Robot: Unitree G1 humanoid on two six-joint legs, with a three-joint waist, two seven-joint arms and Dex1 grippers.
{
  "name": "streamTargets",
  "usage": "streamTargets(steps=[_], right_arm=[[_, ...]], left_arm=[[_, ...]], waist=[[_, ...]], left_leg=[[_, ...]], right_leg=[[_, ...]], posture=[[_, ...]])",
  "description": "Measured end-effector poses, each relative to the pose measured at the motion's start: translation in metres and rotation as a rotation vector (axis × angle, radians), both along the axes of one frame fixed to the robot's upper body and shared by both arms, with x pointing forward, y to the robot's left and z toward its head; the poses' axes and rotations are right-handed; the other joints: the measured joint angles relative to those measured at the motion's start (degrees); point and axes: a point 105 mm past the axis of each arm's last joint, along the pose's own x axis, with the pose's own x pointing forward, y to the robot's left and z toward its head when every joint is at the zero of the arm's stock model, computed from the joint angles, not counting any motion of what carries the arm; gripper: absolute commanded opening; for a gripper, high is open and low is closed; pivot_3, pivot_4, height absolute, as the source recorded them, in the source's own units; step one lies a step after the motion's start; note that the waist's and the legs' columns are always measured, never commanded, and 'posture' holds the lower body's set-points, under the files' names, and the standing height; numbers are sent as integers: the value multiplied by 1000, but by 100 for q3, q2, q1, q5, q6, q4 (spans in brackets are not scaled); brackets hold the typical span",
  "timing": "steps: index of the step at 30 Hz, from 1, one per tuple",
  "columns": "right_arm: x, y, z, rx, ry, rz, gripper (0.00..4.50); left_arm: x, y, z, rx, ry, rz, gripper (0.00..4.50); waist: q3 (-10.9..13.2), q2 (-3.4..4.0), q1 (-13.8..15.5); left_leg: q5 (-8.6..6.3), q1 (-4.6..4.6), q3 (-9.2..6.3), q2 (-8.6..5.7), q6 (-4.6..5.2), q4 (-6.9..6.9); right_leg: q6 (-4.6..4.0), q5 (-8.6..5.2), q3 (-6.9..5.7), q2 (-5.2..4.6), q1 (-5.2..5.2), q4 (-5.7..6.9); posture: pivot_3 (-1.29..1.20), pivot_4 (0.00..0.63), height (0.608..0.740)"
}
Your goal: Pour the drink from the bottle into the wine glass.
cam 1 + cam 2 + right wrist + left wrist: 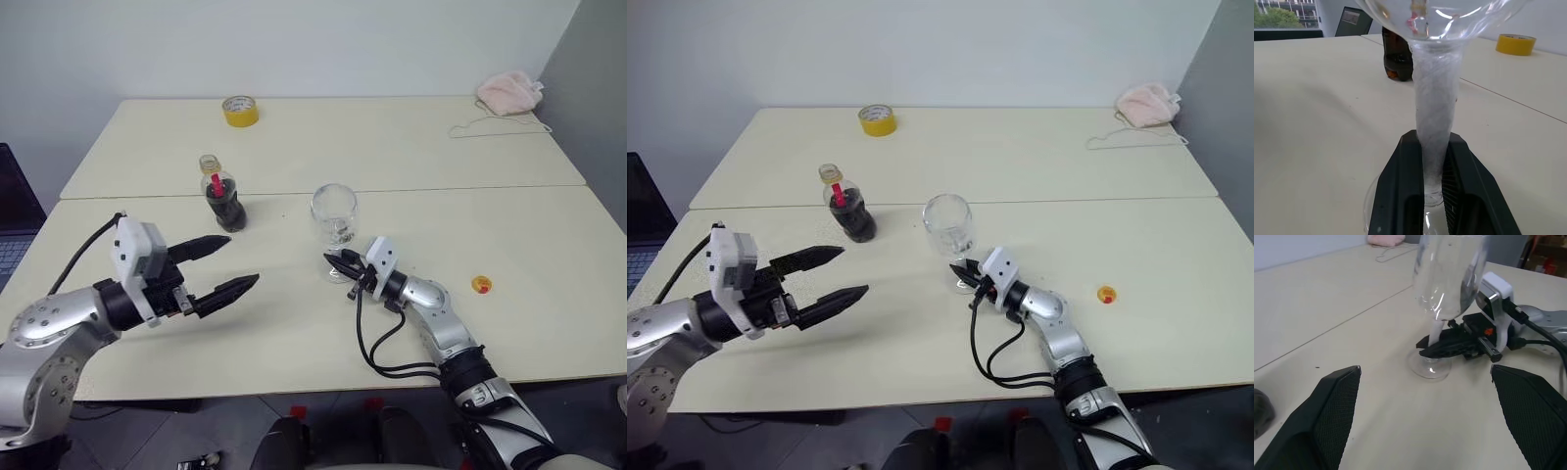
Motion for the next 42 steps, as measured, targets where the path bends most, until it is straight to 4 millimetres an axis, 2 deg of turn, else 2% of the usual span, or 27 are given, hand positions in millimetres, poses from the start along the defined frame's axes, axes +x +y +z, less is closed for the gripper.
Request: streamTargets(steps=[10,18,26,38,39,42], right_arm=[[5,3,-3,-16,22,12,202],[4,1,-9,-37,42,36,202],[3,0,-11,-44,53,48,202],[2,-1,-16,-58,73,63,4343],[2,-1,-16,-58,73,63,4470],[2,-1,-16,-58,72,63,4470]], left_arm=[[-5,-4,30,10,-76,-61,4500],[-5,-6,37,40,-100,-74,4500],[-5,-6,34,58,-93,-86,4500],[-3,-5,32,75,-92,-79,4500],[-3,-5,32,77,-94,-79,4500],[-3,-7,31,80,-97,-84,4500]], waist=[[0,0,-2],[0,1,-6],[0,1,-21],[0,1,-21],[0,1,-21],[0,1,-20]], left_leg=[[0,0,3,-1,0,1],[0,1,2,-1,0,1],[0,1,2,0,0,0],[0,1,1,0,0,0],[0,1,1,0,0,0],[0,1,1,0,0,0]], right_leg=[[0,0,2,0,1,0],[0,0,1,0,1,1],[0,0,1,1,1,1],[0,0,0,1,1,1],[0,0,0,1,1,1],[0,0,1,1,1,1]], posture=[[0,150,740],[0,150,740],[0,150,740],[0,150,740],[0,150,740],[0,150,740]])
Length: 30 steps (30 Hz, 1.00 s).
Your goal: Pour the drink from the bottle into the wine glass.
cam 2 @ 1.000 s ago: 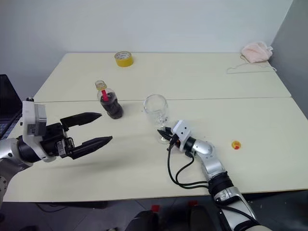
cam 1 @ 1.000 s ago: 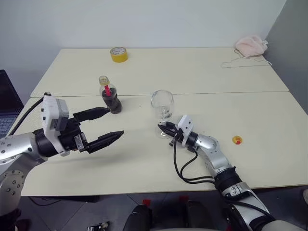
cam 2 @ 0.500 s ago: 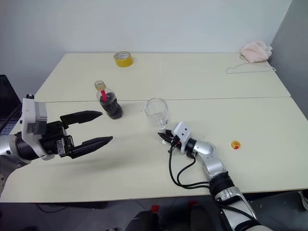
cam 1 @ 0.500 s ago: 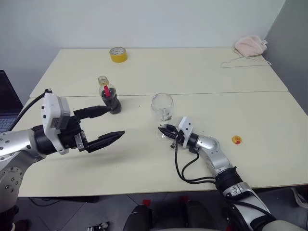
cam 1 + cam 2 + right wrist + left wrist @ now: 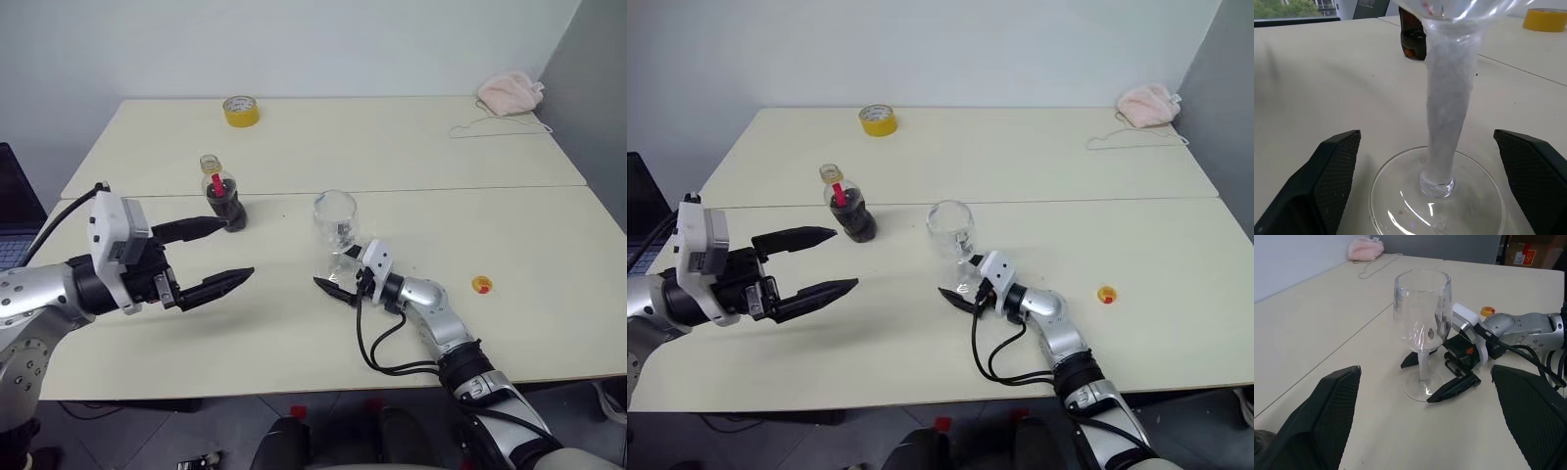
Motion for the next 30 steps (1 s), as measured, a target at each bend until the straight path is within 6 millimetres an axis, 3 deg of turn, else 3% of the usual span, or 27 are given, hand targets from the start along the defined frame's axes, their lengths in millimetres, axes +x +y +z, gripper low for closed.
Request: streamTargets(steps=[12,30], right_arm=[[0,-2,0,-2,8,-4,4470],[-26,-39,0,-81,38,-17,4470]], left_arm=[[2,2,-2,-4,7,7,4500],[2,2,-2,-6,11,9,4500]], waist=[[0,0,3],[0,0,33]], left_leg=[[0,-1,-1,-1,0,0],[-1,-2,0,-1,1,1]], right_leg=[[0,0,0,0,0,0],[0,0,1,0,0,-1]], posture=[[0,150,740],[0,150,740]])
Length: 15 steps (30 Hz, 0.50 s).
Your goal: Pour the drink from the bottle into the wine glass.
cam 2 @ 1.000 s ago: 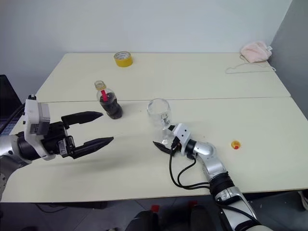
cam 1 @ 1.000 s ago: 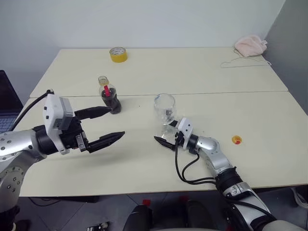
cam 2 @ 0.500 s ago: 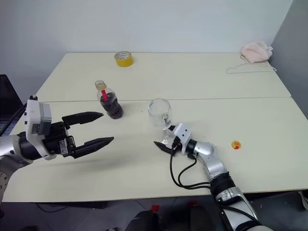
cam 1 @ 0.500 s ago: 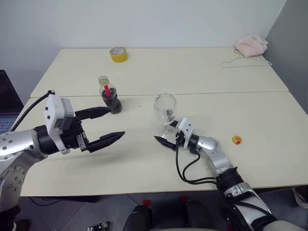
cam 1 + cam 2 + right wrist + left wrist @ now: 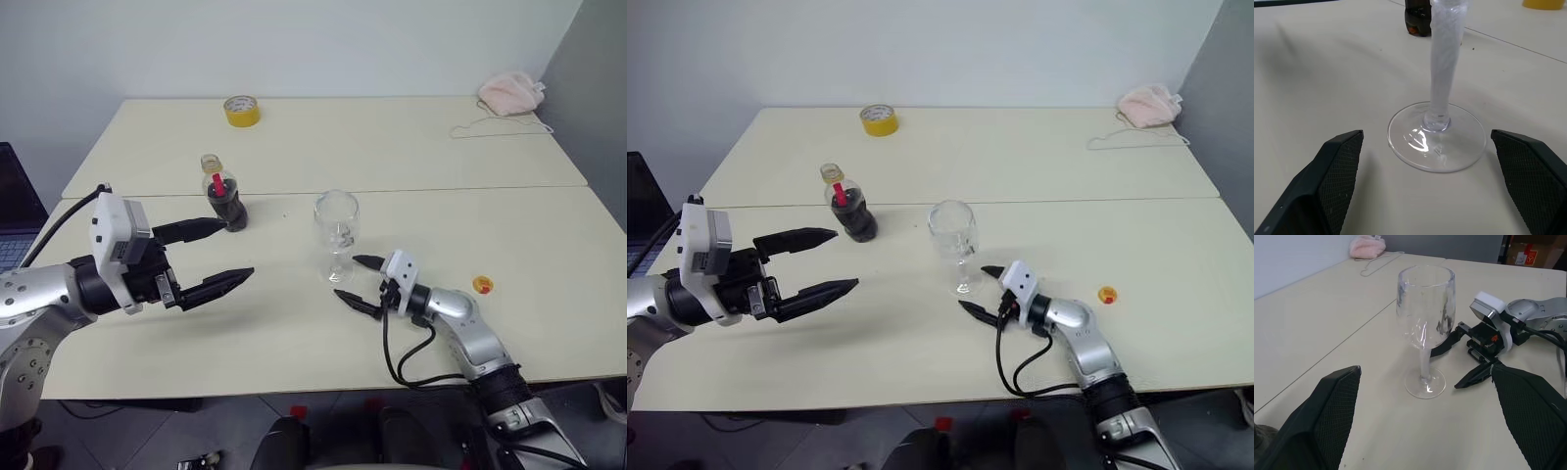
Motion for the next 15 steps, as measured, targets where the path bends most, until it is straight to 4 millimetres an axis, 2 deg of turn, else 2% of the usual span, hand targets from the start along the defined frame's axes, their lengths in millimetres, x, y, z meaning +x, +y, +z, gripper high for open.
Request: streamTargets(steps=[5,15], right_arm=[[-6,-17,-1,-33,8,-27,4470],[-16,-50,19,-25,23,-87,4470]], left_arm=[[-1,0,1,-2,-3,0,4500],[-7,6,5,-30,5,23,4500]], waist=[[0,0,10],[0,0,29]], left_leg=[[0,-2,1,-1,0,1],[-2,-2,-1,1,3,0]], right_leg=[[0,0,1,-1,1,-3],[0,0,-1,0,4,-4]], posture=[[0,150,740],[0,150,740]])
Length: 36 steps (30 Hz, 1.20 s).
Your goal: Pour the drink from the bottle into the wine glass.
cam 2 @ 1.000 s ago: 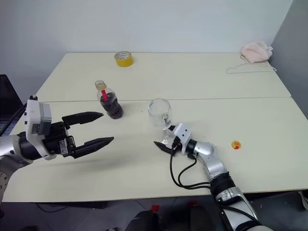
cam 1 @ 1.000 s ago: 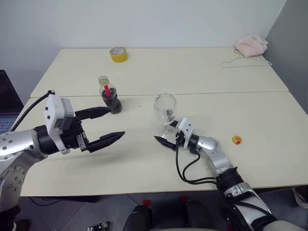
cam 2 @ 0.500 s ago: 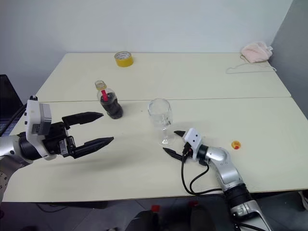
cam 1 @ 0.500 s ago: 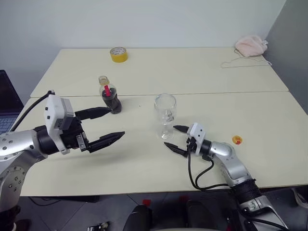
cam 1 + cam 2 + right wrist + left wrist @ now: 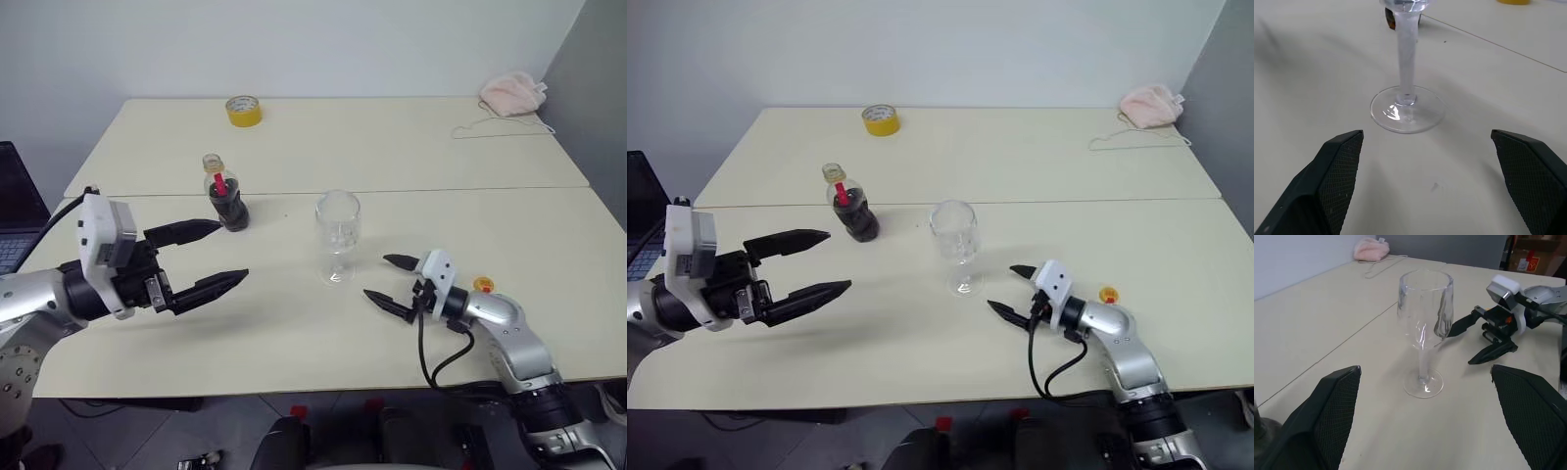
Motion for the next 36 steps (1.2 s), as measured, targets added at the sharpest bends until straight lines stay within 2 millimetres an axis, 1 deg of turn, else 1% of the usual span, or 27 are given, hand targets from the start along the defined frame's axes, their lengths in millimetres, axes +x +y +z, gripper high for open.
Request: streamTargets(steps=[9,15,19,22,25,28,32,34,36], right_arm=[[-12,-12,7,-6,22,-17,4470],[-18,-12,12,-31,25,4,4470],[-29,-11,16,-40,63,57,4470],[-39,-8,24,-47,70,108,4470],[-46,-5,31,-39,91,147,4470],[-54,-4,38,-29,106,179,4470],[-62,1,46,-6,116,212,4470],[-63,2,51,18,113,218,4470],[-61,0,58,38,93,198,4470]], left_arm=[[2,1,0,-17,-4,20,4500],[10,9,-4,-35,-21,93,4500],[26,15,-14,-87,-29,222,4500],[37,11,-33,-126,-6,308,4500],[52,11,-36,-198,-73,436,4500],[61,12,-45,-216,-107,531,4500],[72,19,-59,-212,-151,661,4500],[75,20,-63,-203,-170,695,4500],[77,22,-67,-211,-179,724,4500]], waist=[[0,0,21],[0,0,28],[0,0,67],[0,-8,104],[-1,-8,134],[-2,-11,139],[-3,-13,140],[-3,-13,142],[-4,-15,142]], left_leg=[[0,0,1,-1,1,0],[0,1,1,0,1,0],[-1,1,-1,-3,1,4],[-1,3,-4,-3,2,7],[-1,4,-9,-4,1,11],[-1,6,-6,-7,1,11],[-1,7,-8,-6,1,10],[-1,7,-6,-9,1,11],[-1,7,-8,-9,1,12]], right_leg=[[0,0,1,0,2,-2],[0,0,-1,0,3,-2],[0,0,-1,-2,9,-5],[0,0,-4,-3,16,-9],[0,0,-8,-3,21,-8],[0,0,-6,-5,24,-10],[0,0,-10,-5,26,-10],[1,0,-8,-7,27,-10],[1,1,-10,-7,27,-10]], posture=[[0,150,740],[0,150,740],[0,150,740],[0,150,740],[0,150,740],[0,150,740],[0,150,740],[0,150,740],[0,150,740]])
